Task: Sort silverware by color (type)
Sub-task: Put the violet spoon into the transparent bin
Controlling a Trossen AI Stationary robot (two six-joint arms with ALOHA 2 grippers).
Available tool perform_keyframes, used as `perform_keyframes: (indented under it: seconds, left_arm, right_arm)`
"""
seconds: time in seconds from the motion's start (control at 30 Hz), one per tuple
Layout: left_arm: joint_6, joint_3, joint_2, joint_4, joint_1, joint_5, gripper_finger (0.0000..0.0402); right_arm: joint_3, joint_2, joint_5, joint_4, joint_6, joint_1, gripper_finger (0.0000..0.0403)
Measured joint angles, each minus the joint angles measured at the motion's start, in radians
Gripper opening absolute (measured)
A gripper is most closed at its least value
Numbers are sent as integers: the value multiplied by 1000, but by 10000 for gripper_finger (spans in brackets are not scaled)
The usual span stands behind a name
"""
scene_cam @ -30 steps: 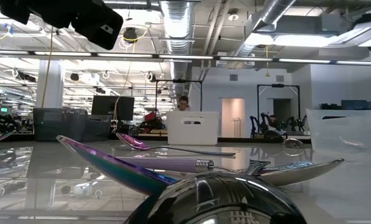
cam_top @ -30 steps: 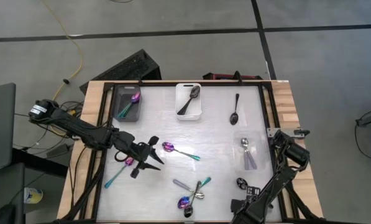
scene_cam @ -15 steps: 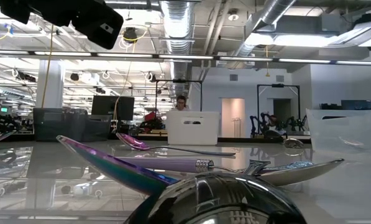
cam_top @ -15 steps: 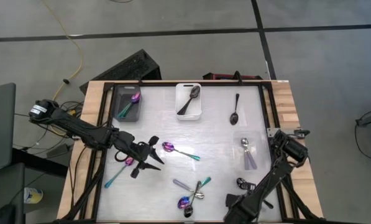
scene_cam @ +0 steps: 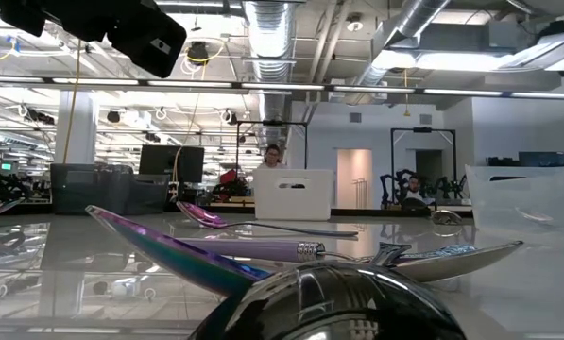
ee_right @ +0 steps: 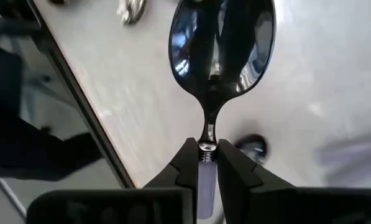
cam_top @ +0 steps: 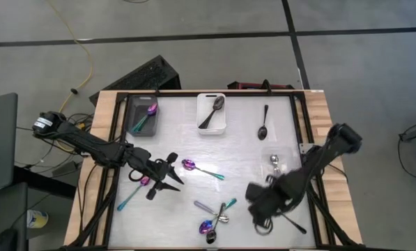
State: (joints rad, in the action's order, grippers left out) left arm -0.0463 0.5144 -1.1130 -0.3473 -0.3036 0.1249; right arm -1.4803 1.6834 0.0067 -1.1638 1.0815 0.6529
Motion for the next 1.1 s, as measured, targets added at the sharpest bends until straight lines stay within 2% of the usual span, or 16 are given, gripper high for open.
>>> perform_keyframes:
  seconds: [0.23,0.37,0.5,0.67,0.87,1.1]
  left_arm:
    - [0,0,0,3,-21,0,114]
    - [0,0,0,36,-38,0,114]
    - [0,0,0,54,-55,0,114]
    - [0,0,0,75,-71,-1,114]
    - [10,0,0,90,-74,-1,114]
    - [16,0,0,89,-74,-3,114]
  right_arm:
    - [2,-168,5,-265,14,-176,59]
    - [70,-222,-3,-348,-6,-297,60]
    - [204,-286,-78,-290,-18,-418,60]
    - [373,-350,-154,-175,-33,-514,60]
    - [504,-370,-178,-107,-32,-561,60]
    - [571,-368,-197,-51,-18,-574,71]
